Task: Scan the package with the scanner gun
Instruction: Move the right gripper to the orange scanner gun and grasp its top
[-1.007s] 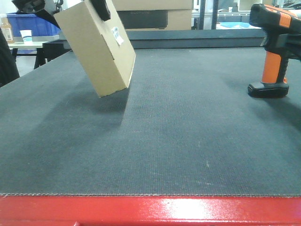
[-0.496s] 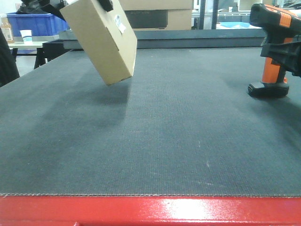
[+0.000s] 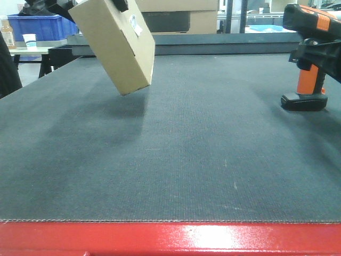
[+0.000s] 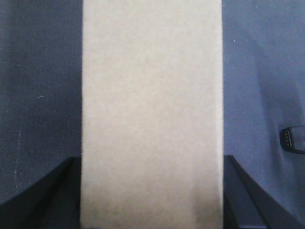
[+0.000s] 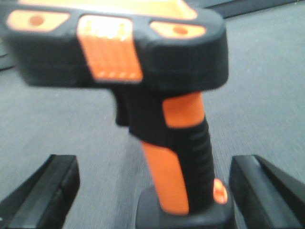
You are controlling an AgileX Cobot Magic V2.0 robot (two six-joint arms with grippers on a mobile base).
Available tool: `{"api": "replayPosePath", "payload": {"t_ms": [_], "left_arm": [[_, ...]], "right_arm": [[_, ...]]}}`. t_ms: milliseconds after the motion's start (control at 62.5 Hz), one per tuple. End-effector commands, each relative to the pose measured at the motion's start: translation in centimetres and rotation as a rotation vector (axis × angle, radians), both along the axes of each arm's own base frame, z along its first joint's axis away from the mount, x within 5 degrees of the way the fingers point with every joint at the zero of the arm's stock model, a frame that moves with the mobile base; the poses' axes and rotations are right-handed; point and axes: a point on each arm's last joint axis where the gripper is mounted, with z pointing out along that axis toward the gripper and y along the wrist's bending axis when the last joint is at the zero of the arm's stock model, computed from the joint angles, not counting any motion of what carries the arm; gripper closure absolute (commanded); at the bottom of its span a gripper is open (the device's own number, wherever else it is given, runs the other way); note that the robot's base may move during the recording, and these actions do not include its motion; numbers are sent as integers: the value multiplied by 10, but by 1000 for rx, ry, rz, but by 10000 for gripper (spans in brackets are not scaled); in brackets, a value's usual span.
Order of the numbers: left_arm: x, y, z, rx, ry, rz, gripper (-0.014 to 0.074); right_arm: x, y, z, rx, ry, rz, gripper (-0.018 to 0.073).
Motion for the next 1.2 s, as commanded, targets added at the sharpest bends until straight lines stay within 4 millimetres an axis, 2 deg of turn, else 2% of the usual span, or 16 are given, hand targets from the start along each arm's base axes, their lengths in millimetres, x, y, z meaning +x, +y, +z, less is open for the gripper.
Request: {"api": "replayPosePath", "payload": {"t_ms": [0, 240, 640, 1023, 1135, 1183], "left_arm": [[-1, -2, 6, -10, -31, -5, 708], [-1, -2, 6, -10, -29, -5, 708], [-1, -2, 6, -10, -29, -5, 708], [-1, -2, 6, -10, -29, -5, 708], [-1, -2, 6, -10, -29, -5, 708], [-1, -2, 6, -10, -29, -5, 708]], "right_arm": [[9, -1, 0, -2, -61, -10, -10], [23, -2, -10, -10, -122, -14, -10], [36, -4, 4, 4, -175, -40, -10], [37, -5, 0, 6, -161, -42, -7], [37, -5, 0, 9, -161, -46, 64], [37, -6, 0, 14, -161, -57, 155]]}}
